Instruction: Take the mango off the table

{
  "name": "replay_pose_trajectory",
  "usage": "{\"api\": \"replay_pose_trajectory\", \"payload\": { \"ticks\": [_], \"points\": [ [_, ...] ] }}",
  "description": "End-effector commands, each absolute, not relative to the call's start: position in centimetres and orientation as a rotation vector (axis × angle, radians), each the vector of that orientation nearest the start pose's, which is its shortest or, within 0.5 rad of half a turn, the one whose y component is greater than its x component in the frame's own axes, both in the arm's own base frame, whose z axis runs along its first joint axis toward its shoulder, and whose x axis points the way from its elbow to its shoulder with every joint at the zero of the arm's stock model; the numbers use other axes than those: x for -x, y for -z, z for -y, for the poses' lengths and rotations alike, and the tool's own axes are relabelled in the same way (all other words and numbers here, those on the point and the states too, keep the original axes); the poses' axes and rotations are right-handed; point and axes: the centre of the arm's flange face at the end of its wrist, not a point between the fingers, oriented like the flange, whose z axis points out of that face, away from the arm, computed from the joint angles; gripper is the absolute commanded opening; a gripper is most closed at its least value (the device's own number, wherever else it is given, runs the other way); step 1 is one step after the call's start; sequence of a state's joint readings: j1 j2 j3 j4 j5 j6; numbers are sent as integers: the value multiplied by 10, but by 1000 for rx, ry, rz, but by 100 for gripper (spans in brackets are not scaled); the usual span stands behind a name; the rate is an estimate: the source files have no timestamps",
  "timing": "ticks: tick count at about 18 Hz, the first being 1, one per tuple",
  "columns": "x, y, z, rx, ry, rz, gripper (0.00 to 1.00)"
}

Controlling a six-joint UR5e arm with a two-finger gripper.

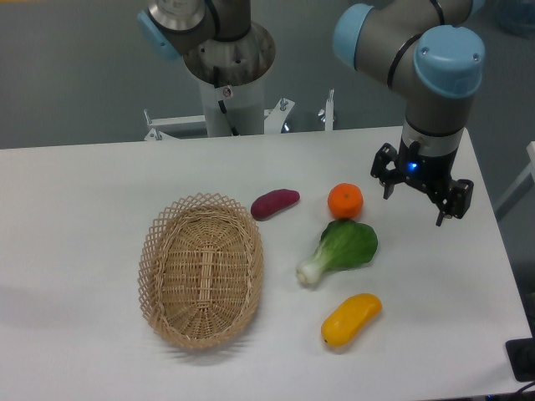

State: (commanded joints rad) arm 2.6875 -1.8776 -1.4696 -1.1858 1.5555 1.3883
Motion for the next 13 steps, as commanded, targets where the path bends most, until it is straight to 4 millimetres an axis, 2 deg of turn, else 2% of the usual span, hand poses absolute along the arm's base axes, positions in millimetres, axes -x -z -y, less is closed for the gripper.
{"api": "replay_pose_trajectory", "payload": {
  "ticks": [13],
  "points": [
    [503,-398,-397,3033,-222,-401,100]
  ]
}}
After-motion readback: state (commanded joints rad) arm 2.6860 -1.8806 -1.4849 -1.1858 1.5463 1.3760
